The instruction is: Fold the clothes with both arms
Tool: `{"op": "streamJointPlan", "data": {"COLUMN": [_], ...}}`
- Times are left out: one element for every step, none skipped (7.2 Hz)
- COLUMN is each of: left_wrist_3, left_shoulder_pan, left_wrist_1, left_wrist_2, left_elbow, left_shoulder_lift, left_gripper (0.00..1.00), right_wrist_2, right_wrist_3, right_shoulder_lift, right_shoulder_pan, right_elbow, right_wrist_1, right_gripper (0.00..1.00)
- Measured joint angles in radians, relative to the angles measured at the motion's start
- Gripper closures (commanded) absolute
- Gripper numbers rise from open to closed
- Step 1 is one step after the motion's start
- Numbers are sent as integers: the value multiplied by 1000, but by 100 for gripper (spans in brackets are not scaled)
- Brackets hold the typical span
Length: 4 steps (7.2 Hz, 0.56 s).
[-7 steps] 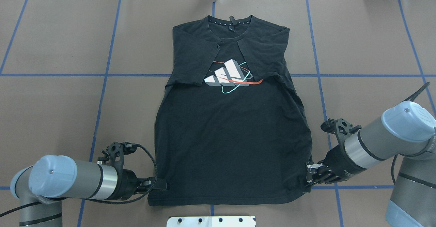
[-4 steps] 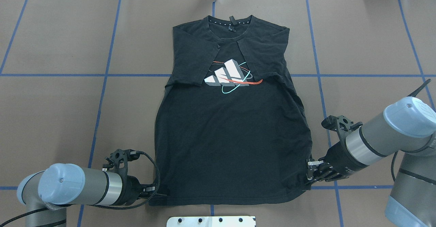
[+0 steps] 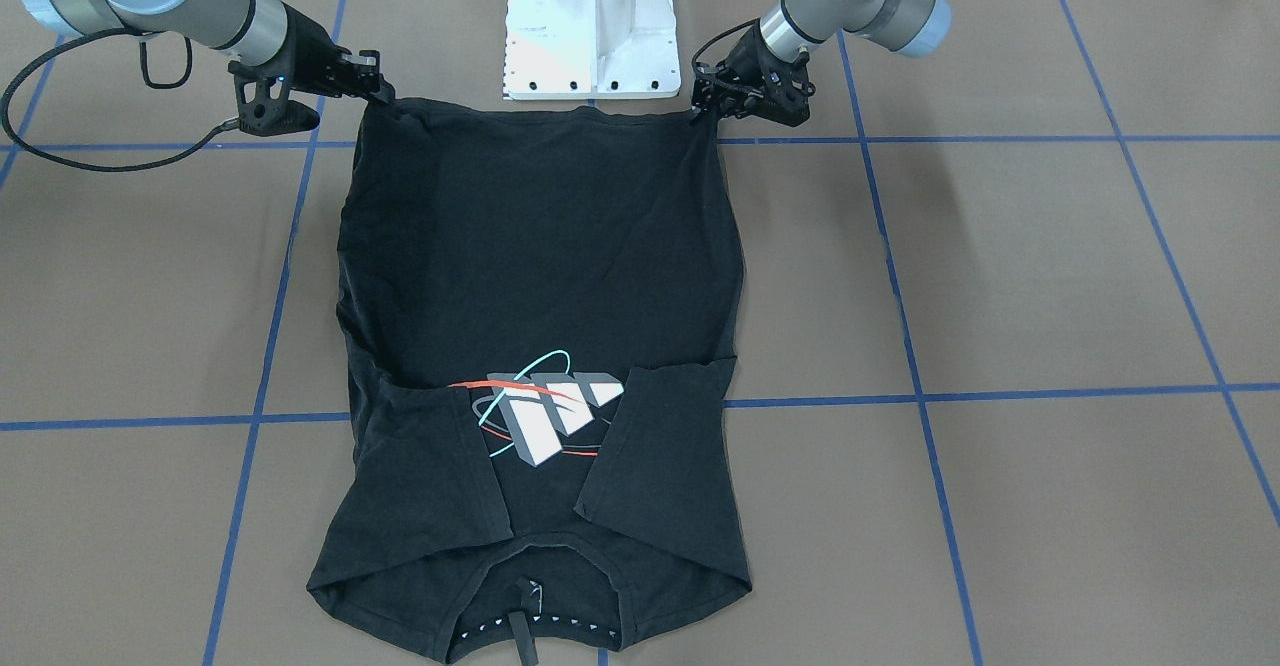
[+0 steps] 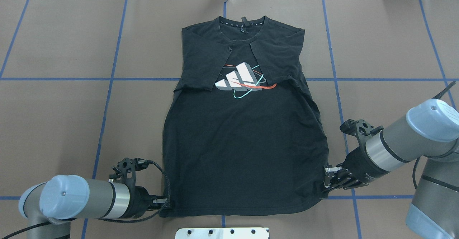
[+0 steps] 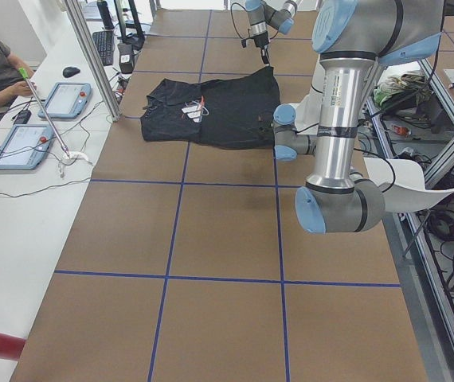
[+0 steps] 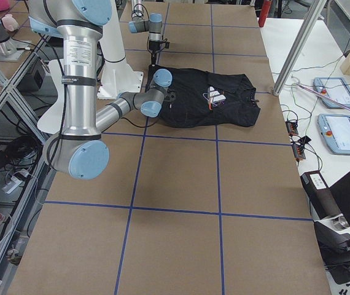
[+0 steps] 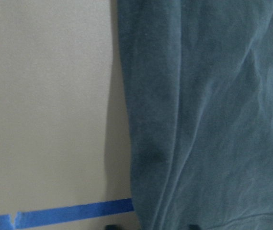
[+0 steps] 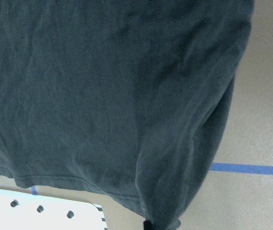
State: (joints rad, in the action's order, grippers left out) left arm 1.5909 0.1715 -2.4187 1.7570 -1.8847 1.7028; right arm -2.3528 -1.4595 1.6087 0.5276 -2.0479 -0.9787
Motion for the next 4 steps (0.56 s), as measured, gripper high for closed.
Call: {"op": "streamJointPlan", "data": {"left_wrist_3": [0,0,1,2], "left_shoulder_pan": [-22,-30,-30,-25], "left_wrist_1": [3,12,23,30], "left_wrist_2": [-36,-50,-48,-33], "left_elbow": [-21,-53,-85,-122], "left_shoulder_lift": [-2,-8,-17,-30], "left_gripper": [100,100,100,100], "right_wrist_2": [-3,-13,-35,-75], "right_wrist_3": [2,4,6,6], "right_shoulder_lift": [-1,-1,2,12], "right_shoulder_pan": [2,7,18,34], "right_elbow": [0,-1,2,18], "right_wrist_1": [0,1,16,70], "right_gripper": [100,100,100,100]}}
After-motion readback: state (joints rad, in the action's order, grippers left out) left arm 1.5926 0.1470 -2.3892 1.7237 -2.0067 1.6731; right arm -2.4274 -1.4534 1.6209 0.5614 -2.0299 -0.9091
